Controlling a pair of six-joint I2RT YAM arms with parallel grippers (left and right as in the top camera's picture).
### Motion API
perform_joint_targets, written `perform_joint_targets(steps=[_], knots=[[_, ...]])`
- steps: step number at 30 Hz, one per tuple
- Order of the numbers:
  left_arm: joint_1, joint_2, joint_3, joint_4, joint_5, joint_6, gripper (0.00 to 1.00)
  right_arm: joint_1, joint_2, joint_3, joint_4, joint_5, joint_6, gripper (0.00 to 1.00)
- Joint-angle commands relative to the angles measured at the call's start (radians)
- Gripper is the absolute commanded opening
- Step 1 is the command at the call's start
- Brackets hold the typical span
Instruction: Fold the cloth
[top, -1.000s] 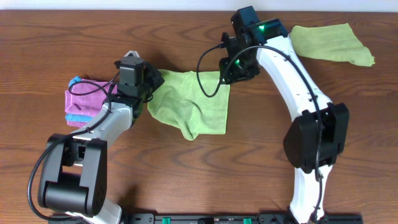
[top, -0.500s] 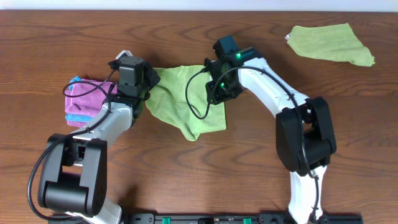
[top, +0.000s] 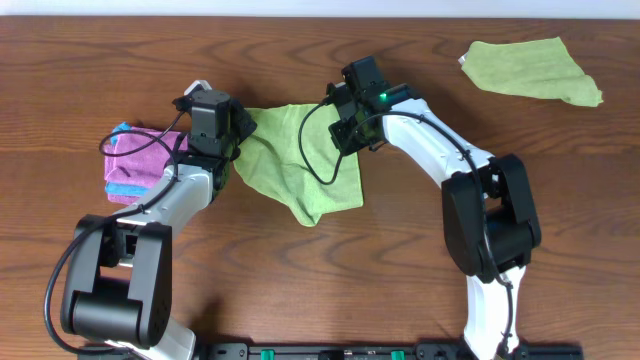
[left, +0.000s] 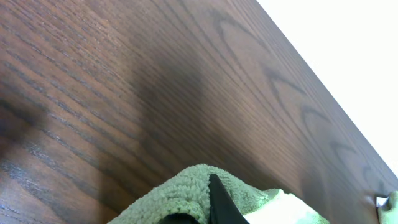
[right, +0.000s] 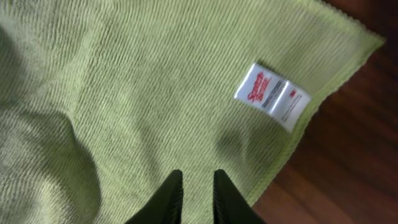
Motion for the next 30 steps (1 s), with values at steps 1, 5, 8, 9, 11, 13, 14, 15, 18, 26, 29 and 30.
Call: perform_joint_targets(steps=[1,5,8,9,11,13,14,15,18,26,29,30], knots=[[0.005,0.008,0.023,0.009,-0.019,0.003,0.06,-0.009,0.016,-0.005,0.011,0.019,-0.012,0.13],[0.005,0.008,0.023,0.009,-0.019,0.003,0.06,-0.009,0.046,-0.005,0.031,0.018,-0.012,0.08],[0.005,0.008,0.023,0.009,-0.019,0.003,0.06,-0.009,0.075,-0.005,0.038,0.019,-0.012,0.06],[0.005,0.008,0.023,0.009,-0.019,0.003,0.06,-0.009,0.080,-0.005,0.040,0.021,-0.012,0.06],[0.005,0.008,0.023,0.010,-0.019,0.003,0.06,-0.009,0.091,-0.005,0.051,0.039,-0.012,0.05],[0.005,0.008,0.023,0.009,-0.020,0.003,0.06,-0.009,0.097,-0.005,0.059,0.076,-0.012,0.05],[0.005,0.008,0.023,0.009,-0.021,0.003,0.06,-0.010,0.097,-0.005,0.063,0.092,-0.013,0.05],[0.005,0.008,0.023,0.009,-0.022,0.003,0.06,-0.011,0.097,-0.005,0.070,0.111,-0.017,0.04],[0.005,0.008,0.023,0.009,-0.022,0.003,0.06,-0.018,0.097,-0.005,0.093,0.154,-0.022,0.04],[0.005,0.008,0.023,0.009,-0.021,0.004,0.06,-0.084,0.097,-0.005,0.141,0.262,-0.088,0.03],[0.005,0.008,0.023,0.009,-0.021,0.004,0.06,-0.100,0.097,-0.004,0.138,0.238,-0.086,0.01],[0.005,0.008,0.023,0.009,-0.021,0.005,0.06,-0.100,0.095,0.003,0.122,0.217,-0.086,0.01]])
